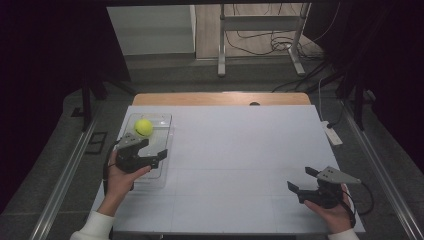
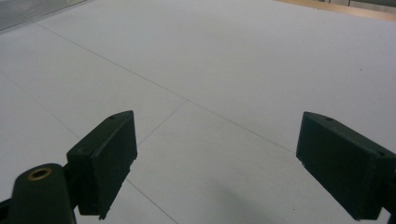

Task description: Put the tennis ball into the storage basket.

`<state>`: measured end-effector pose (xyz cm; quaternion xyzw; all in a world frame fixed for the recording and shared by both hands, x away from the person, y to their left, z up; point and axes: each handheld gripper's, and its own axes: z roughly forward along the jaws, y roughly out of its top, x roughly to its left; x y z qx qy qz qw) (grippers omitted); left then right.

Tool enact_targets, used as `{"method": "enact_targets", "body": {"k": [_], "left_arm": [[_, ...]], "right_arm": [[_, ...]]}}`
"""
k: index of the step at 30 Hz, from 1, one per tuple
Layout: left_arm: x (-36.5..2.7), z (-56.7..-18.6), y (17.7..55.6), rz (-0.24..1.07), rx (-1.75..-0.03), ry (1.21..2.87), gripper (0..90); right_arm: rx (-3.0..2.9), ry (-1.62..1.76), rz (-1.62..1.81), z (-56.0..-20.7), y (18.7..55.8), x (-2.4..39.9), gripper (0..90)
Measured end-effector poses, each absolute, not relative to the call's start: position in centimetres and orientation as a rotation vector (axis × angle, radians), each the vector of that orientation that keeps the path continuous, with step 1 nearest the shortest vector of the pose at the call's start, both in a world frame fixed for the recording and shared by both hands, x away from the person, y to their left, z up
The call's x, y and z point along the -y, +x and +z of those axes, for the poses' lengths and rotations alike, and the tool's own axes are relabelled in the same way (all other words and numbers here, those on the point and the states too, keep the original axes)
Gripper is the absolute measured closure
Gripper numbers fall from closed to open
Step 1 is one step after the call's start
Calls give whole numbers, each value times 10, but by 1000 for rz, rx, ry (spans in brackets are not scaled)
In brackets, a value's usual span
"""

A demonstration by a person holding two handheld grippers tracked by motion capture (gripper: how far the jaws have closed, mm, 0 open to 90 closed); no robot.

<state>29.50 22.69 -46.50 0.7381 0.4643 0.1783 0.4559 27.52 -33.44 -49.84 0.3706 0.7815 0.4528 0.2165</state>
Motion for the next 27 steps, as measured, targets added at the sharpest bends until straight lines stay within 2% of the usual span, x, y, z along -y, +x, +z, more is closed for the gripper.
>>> {"method": "enact_targets", "body": {"k": [15,27], "left_arm": [[-220,-479,263,442,-1104,1836,143],[-219,-483,260,434,-1101,1835,141]], "right_arm": [[-2167,1019,1262,-498,275,333,129],[-2169,1018,1265,-498,275,333,129]]}}
